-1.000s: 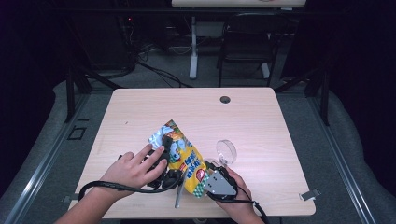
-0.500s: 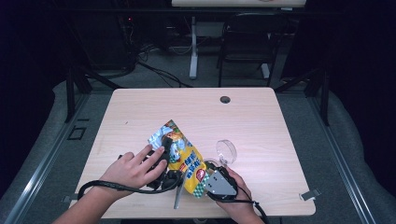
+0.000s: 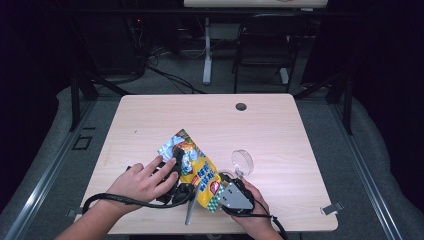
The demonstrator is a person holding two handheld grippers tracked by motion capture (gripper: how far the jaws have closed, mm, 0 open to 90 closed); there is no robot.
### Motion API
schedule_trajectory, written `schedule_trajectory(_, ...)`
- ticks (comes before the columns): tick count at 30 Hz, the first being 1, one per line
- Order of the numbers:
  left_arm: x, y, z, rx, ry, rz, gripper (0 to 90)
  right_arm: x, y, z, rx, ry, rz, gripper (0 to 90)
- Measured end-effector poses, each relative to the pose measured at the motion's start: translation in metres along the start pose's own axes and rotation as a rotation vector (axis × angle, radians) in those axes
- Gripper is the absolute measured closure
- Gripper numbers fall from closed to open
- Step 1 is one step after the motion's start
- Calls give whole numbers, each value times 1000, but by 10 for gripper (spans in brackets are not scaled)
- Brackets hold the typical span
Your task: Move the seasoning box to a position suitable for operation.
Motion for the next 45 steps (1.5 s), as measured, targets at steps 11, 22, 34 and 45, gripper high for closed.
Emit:
schedule_trajectory(11,1,2,-1,5,-13,-1,749,0,0,0,-1,-3,1,706)
schedule_trajectory(22,1,3,-2,9,9,6,751,-1,0,1,-7,-10,5,707)
schedule_trajectory(34,1,4,-4,-4,67,28,754,-1,0,2,-10,-24,8,707)
schedule_trajectory(45,2,6,-7,3,95,40,755,-1,1,3,-10,-27,7,706)
Point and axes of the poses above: each handheld gripper's, and its own axes: y roughly backward along the jaws, x roughly out of its top, z roughly to its right, the point moved 1 cm from there along -y, roughly forward along the jaws, and after that the axes turned 9 degrees about -x, right-handed, at the moved point
